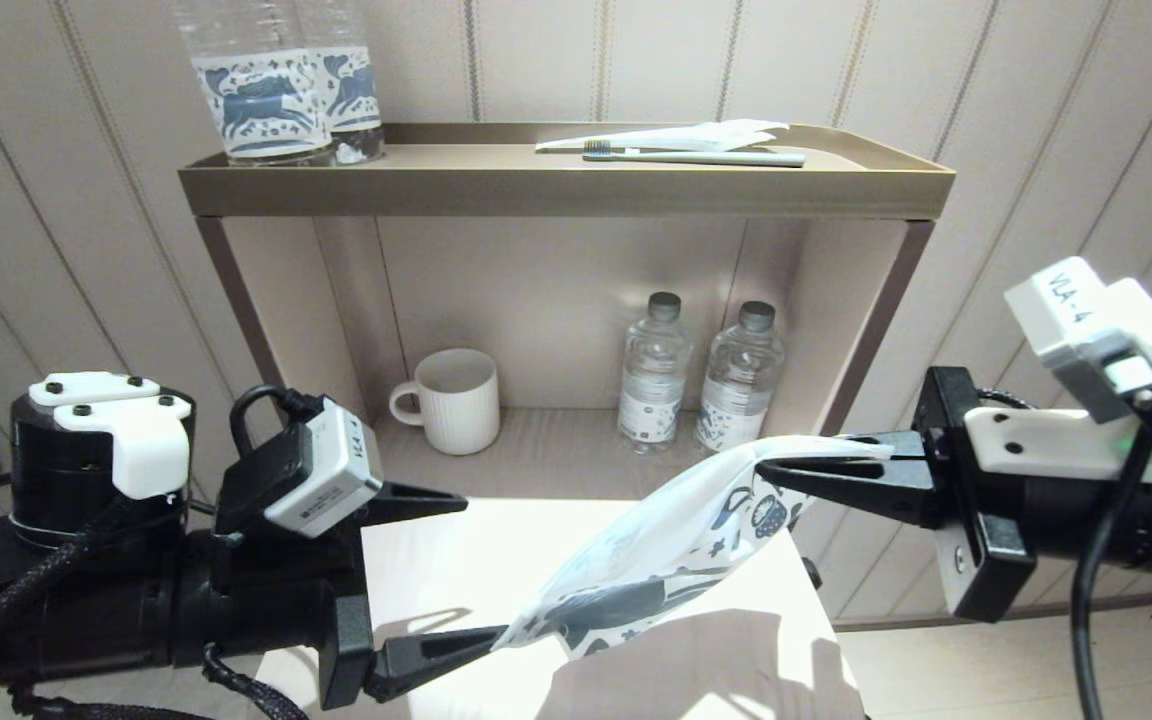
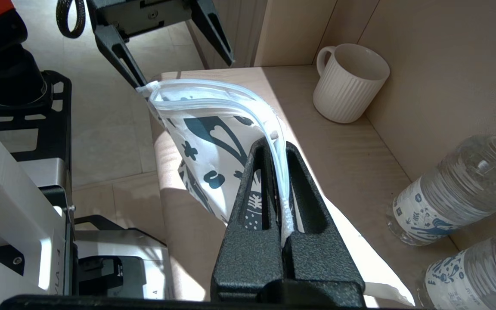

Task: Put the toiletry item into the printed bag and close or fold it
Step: Hand it to the other hand

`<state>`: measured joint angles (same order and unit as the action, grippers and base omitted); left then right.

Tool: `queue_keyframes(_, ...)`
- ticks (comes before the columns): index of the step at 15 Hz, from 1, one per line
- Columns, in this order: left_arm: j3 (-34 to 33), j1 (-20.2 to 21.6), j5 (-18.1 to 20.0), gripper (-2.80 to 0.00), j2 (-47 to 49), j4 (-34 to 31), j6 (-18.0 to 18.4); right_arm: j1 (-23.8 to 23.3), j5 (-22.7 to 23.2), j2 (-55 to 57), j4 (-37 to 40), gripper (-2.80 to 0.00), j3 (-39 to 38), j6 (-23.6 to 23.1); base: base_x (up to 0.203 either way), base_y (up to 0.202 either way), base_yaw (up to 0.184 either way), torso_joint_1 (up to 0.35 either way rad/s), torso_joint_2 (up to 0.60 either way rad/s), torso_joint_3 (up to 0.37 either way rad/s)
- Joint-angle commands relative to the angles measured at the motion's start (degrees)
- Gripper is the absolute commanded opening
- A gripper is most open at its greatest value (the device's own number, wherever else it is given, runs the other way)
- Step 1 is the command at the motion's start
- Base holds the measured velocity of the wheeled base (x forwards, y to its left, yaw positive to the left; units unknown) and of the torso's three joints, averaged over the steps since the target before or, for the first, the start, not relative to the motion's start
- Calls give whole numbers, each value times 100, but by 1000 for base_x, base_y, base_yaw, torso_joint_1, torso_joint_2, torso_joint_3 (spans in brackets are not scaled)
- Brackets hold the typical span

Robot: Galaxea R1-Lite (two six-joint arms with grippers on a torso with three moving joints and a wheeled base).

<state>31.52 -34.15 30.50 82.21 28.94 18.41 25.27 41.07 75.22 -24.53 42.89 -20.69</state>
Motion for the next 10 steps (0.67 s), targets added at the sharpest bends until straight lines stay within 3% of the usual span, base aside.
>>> queue_keyframes(1,-6,136,5,0,-259,-2,20,-13,24,-33,-13,-280,-19,-14,0,0,0,0,0,0)
queue_keyframes(6,4,456,-58,0,-406,-20,109,-119,22,-45,-17,-280,-9,-39,0,0,0,0,0,0)
queue_keyframes(10,-32,423,-13,0,-357,-38,110,-175,33,2,-17,-280,36,-41,0,0,0,0,0,0)
